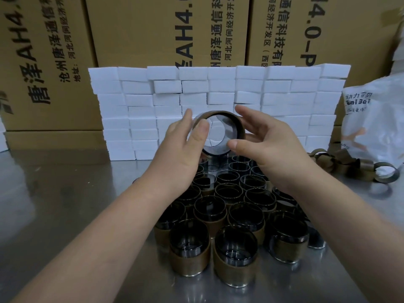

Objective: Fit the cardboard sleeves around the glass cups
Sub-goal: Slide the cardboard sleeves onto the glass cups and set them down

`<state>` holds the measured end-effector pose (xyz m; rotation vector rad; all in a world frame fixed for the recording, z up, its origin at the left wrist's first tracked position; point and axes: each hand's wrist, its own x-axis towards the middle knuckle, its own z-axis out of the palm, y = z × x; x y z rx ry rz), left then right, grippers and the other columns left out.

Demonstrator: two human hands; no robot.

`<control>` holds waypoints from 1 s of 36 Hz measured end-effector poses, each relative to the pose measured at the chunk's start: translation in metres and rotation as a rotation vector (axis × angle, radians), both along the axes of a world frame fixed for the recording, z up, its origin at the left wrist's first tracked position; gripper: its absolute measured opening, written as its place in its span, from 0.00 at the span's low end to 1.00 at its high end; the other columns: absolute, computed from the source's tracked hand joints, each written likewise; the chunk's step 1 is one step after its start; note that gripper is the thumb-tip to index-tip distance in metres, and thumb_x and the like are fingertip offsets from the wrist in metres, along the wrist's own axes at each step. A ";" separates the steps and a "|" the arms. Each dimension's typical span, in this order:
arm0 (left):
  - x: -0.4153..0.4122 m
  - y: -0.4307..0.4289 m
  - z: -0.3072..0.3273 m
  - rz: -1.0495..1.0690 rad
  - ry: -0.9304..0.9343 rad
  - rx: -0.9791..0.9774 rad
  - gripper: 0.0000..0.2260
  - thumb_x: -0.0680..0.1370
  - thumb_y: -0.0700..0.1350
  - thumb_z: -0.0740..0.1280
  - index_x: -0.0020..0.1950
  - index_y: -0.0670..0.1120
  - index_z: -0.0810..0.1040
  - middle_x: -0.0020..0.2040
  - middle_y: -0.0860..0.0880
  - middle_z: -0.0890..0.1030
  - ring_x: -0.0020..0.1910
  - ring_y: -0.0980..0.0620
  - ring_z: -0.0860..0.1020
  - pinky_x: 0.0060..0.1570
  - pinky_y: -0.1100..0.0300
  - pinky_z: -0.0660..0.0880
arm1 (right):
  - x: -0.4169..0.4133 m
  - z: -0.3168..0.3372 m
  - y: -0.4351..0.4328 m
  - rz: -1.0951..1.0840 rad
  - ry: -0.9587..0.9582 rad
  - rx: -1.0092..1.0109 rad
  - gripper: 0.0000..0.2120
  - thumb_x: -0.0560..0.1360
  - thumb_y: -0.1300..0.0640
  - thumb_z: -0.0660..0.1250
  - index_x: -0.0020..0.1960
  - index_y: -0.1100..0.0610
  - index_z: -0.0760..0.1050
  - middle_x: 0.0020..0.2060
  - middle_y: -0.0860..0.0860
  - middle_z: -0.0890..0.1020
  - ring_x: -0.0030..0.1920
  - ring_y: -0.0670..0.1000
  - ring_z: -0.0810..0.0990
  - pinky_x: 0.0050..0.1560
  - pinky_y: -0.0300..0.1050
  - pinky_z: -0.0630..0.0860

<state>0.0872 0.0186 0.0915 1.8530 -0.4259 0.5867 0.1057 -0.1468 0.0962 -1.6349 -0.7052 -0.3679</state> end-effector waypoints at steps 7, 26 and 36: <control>-0.003 -0.002 -0.001 -0.150 -0.030 -0.146 0.17 0.69 0.65 0.59 0.54 0.63 0.74 0.44 0.65 0.79 0.44 0.58 0.80 0.51 0.51 0.78 | -0.002 0.005 0.003 -0.002 0.094 -0.020 0.25 0.66 0.38 0.64 0.62 0.44 0.74 0.52 0.35 0.80 0.56 0.40 0.78 0.61 0.47 0.74; -0.013 -0.033 -0.008 -0.312 0.026 -0.632 0.09 0.80 0.48 0.56 0.48 0.48 0.74 0.36 0.56 0.81 0.37 0.56 0.80 0.37 0.61 0.77 | -0.018 0.000 0.032 0.154 0.334 0.259 0.13 0.78 0.44 0.57 0.45 0.49 0.76 0.45 0.45 0.83 0.47 0.47 0.82 0.52 0.48 0.78; -0.027 -0.035 -0.002 -0.431 0.060 -0.715 0.21 0.76 0.58 0.52 0.48 0.41 0.71 0.49 0.36 0.75 0.47 0.42 0.75 0.47 0.49 0.73 | -0.031 -0.003 0.044 -0.003 0.280 0.474 0.23 0.78 0.42 0.53 0.36 0.54 0.76 0.36 0.56 0.81 0.38 0.54 0.78 0.47 0.56 0.78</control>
